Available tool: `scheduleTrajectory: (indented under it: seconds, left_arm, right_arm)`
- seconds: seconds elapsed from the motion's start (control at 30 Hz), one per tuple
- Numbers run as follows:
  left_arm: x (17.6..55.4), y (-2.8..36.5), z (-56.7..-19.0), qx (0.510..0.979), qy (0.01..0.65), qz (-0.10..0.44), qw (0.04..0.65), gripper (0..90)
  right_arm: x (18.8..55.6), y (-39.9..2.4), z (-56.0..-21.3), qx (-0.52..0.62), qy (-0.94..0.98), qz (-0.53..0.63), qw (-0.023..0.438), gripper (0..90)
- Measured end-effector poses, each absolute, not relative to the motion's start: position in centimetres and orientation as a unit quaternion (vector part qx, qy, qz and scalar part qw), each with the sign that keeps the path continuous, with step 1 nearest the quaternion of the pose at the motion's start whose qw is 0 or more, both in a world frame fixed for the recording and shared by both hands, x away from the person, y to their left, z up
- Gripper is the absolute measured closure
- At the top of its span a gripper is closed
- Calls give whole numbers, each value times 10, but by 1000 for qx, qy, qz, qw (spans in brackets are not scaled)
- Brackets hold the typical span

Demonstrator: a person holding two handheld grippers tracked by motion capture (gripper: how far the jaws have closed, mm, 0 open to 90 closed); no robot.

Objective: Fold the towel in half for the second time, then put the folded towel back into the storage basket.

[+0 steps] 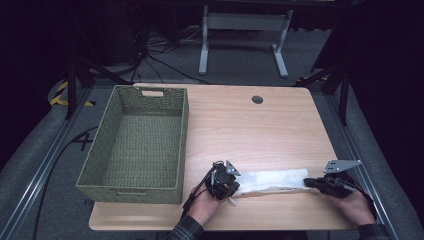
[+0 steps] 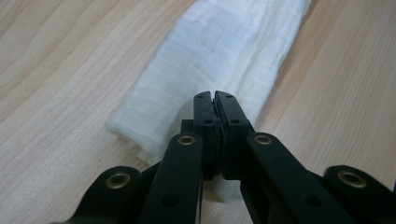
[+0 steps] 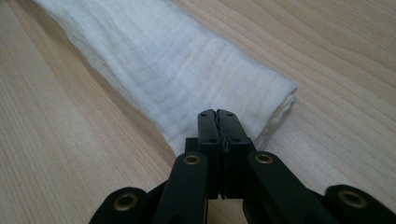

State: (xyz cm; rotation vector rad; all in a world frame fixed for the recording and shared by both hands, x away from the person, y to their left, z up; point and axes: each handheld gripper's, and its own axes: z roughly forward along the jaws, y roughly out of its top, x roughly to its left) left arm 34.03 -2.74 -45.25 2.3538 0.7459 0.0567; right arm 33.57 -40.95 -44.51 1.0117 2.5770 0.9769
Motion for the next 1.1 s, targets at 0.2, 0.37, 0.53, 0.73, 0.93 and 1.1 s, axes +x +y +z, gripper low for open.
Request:
scheduleTrajectory:
  seconds: [0.2, 0.37, 0.53, 0.73, 0.93, 1.1]
  left_arm:
    - [335, -27, -453, 903, 280, 29, 325, 895]
    - [332, -27, -454, 902, 279, 30, 329, 895]
    - [335, -26, -451, 902, 277, 27, 329, 887]
    - [342, -27, -437, 894, 277, 32, 351, 893]
    - [356, -33, -432, 891, 276, 44, 357, 895]
    - [373, -46, -435, 894, 270, 49, 355, 895]
  right_arm:
    - [337, -408, -446, 341, 874, 329, 108, 897]
    - [339, -408, -446, 342, 874, 329, 105, 897]
    - [342, -407, -447, 340, 874, 330, 108, 897]
    - [341, -404, -440, 337, 869, 344, 116, 896]
    - [335, -391, -435, 320, 867, 370, 98, 897]
    - [331, -378, -434, 302, 870, 378, 91, 897]
